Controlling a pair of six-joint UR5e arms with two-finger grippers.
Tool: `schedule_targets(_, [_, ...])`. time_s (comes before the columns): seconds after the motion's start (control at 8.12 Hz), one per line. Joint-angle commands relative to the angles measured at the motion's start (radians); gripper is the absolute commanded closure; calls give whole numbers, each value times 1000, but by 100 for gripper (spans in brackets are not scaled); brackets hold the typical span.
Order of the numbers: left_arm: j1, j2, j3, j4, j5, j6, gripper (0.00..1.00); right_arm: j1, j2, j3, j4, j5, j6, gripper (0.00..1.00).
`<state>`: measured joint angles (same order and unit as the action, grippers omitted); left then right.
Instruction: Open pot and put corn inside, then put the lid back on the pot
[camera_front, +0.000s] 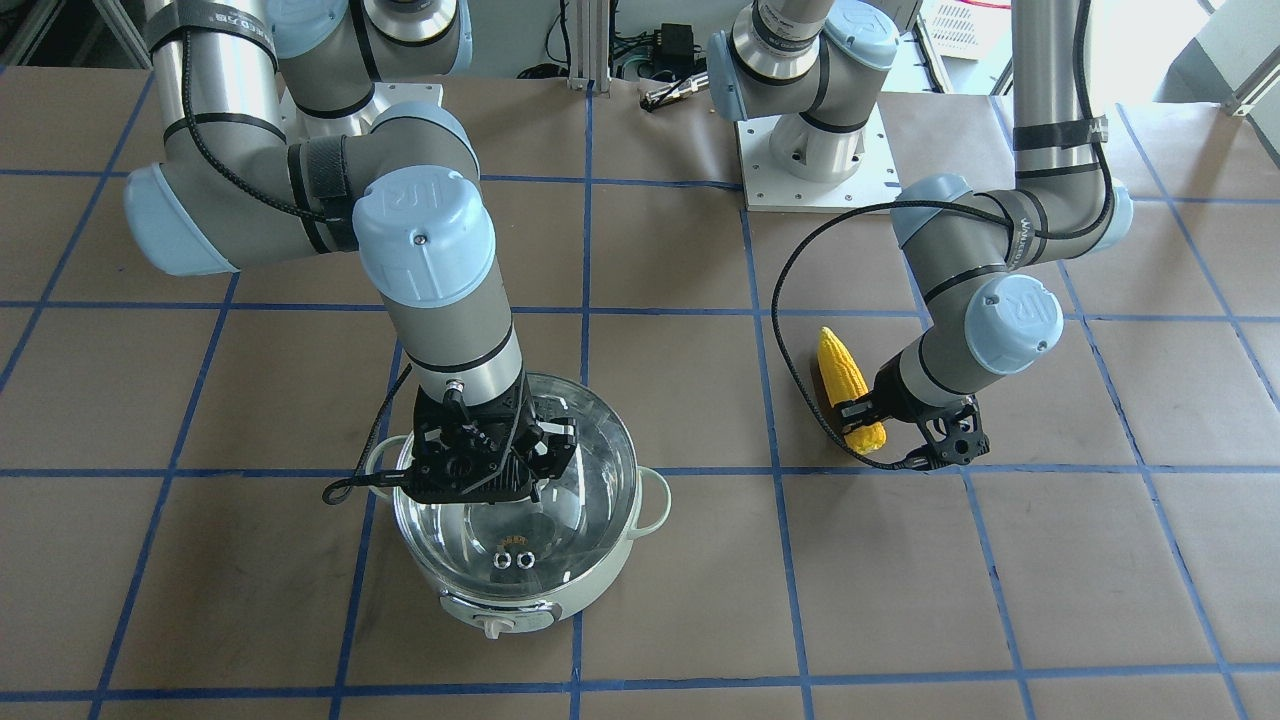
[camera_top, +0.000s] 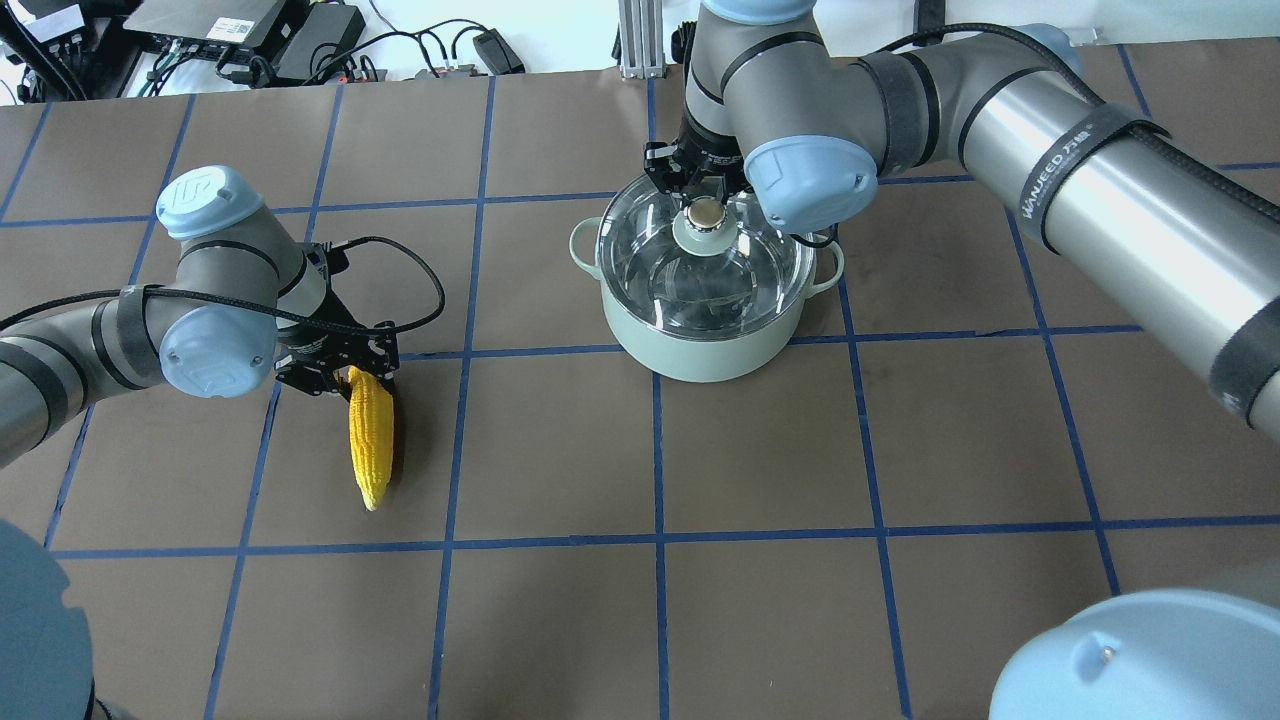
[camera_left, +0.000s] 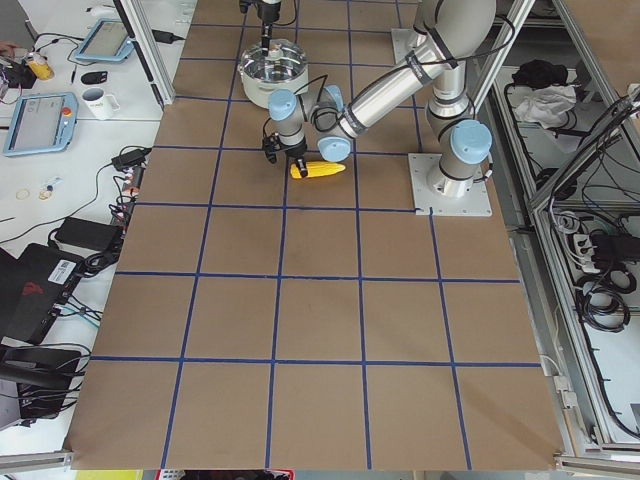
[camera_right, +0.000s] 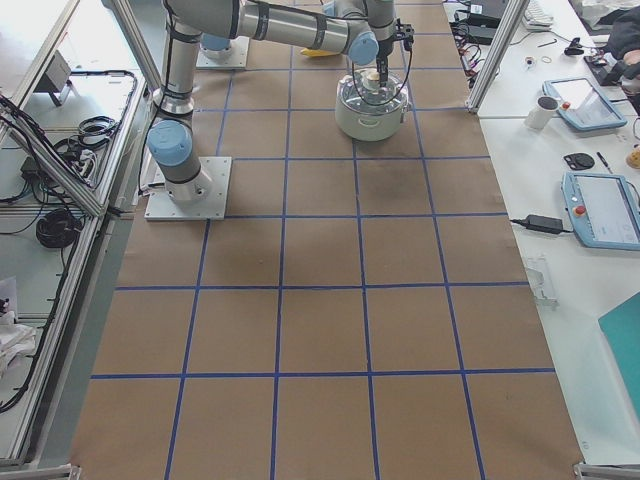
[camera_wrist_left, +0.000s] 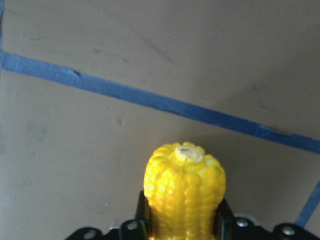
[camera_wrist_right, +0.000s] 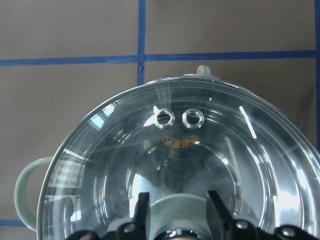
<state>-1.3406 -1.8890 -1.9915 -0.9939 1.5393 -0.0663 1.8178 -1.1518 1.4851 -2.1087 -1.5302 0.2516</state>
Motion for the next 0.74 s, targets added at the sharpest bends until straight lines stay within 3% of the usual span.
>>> schedule_targets(0.0, [-8, 24, 11, -73, 102, -6, 100, 0, 0, -9, -1, 1, 1, 21])
schedule_targets(0.12, [-6, 33, 22, -165, 149, -6, 100, 0, -3, -9, 2, 1, 2, 21])
schedule_targets(0.37, [-11, 36, 211, -314, 177, -6, 100, 6, -15, -5, 79, -2, 18, 23])
schedule_targets(0.62, [-15, 44, 391, -579, 164, 86, 100, 6, -16, -2, 93, 1, 31, 37])
